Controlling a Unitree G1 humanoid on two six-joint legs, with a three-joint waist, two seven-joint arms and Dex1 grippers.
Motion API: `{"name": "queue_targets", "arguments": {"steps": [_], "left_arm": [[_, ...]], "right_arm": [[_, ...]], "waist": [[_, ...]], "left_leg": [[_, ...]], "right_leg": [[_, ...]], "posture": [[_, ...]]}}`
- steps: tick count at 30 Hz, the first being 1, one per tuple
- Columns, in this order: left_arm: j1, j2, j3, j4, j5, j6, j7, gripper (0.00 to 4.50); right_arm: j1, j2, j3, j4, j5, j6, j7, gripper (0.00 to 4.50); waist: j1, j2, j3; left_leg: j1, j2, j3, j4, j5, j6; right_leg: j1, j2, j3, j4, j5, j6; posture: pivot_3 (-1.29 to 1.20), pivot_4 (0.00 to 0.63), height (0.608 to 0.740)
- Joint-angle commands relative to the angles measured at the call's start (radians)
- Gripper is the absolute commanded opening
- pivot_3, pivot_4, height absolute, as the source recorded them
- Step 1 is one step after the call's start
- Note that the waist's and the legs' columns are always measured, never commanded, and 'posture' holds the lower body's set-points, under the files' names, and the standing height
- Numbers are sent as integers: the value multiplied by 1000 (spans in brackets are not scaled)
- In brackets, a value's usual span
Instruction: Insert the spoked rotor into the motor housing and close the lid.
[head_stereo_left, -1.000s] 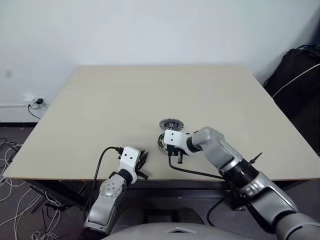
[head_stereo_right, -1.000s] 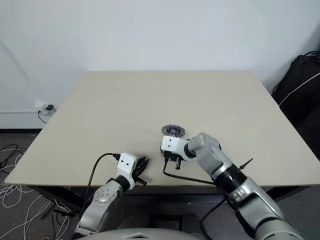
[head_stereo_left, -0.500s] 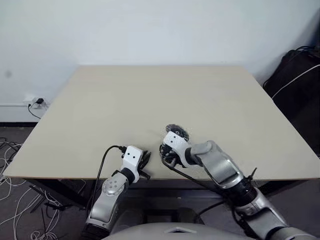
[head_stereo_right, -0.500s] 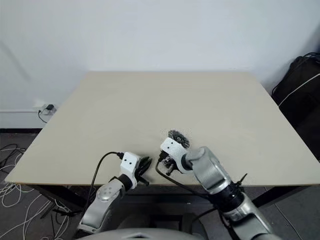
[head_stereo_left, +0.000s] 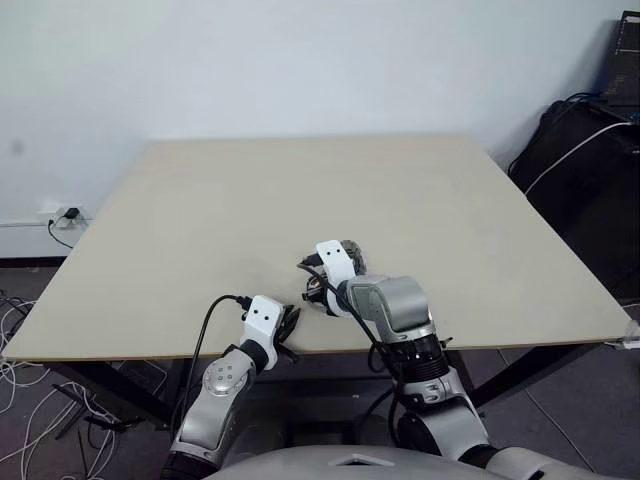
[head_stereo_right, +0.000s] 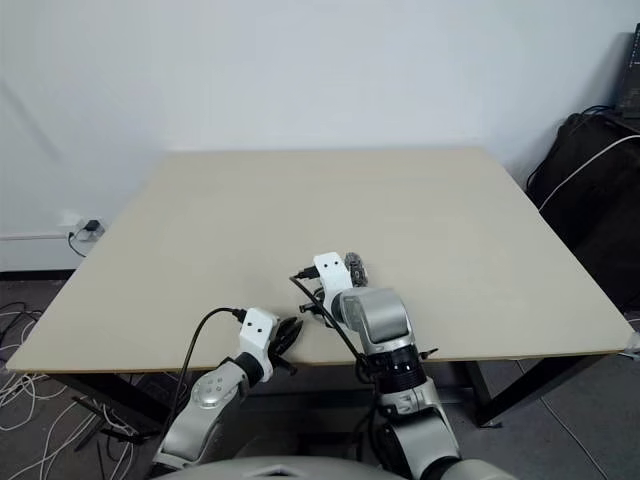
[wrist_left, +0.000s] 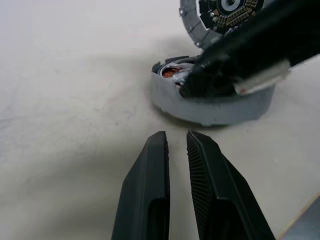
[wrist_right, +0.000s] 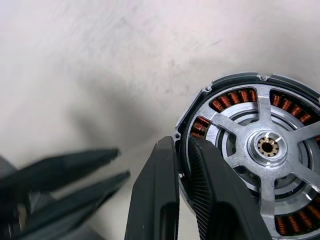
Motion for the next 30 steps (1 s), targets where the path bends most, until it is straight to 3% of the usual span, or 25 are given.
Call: {"name": "queue_targets", "arguments": {"steps": [1, 6, 13, 19, 25, 30], "left_arm": [[-11, -4, 9, -36, -10, -21, 6, 651], [-17, -4, 10, -32, -11, -22, 4, 651], [-34, -3, 4, -22, -10, -17, -8, 651], [-38, 0, 1, -21, -11, -15, -15, 651], [-34, 4, 1, -26, -11, -12, -23, 651], [-32, 10, 2, -30, -9, -13, -27, 651]], "right_arm": [[-22, -5, -19, -5, 17, -24, -45, 814], [-18, -45, 60, -54, 62, -28, -22, 2388], [-36, -104, 128, -178, 116, -102, 13, 2388], [-36, -156, 166, -287, 172, -172, 56, 2388], [-28, -104, 74, -352, 246, -304, 46, 2388], [-4, -40, -23, -369, 233, -528, -69, 2388]], "waist": [[0, 1, 1], [0, 3, 1], [1, -1, -3], [1, -1, -2], [1, -1, -2], [2, -1, -2]], "left_leg": [[0, 0, 0, 0, 0, 0], [0, 0, 0, 0, 1, -1], [-15, -2, -1, -6, 0, 0], [-15, -1, -1, -7, -3, 5], [-13, -1, -1, -6, -2, 3], [-12, -1, -1, -6, -1, 3]], "right_leg": [[0, -2, -2, 0, 0, 0], [-1, -7, -15, 1, 1, 0], [-21, -7, -11, -1, 2, -9], [-21, -7, -13, -2, 1, -8], [-19, -7, -15, -2, -2, -4], [-18, -7, -15, -1, -2, -4]], "posture": [[0, 0, 740], [0, 0, 740], [0, 0, 740], [0, 0, 740], [0, 0, 740], [0, 0, 740]]}}
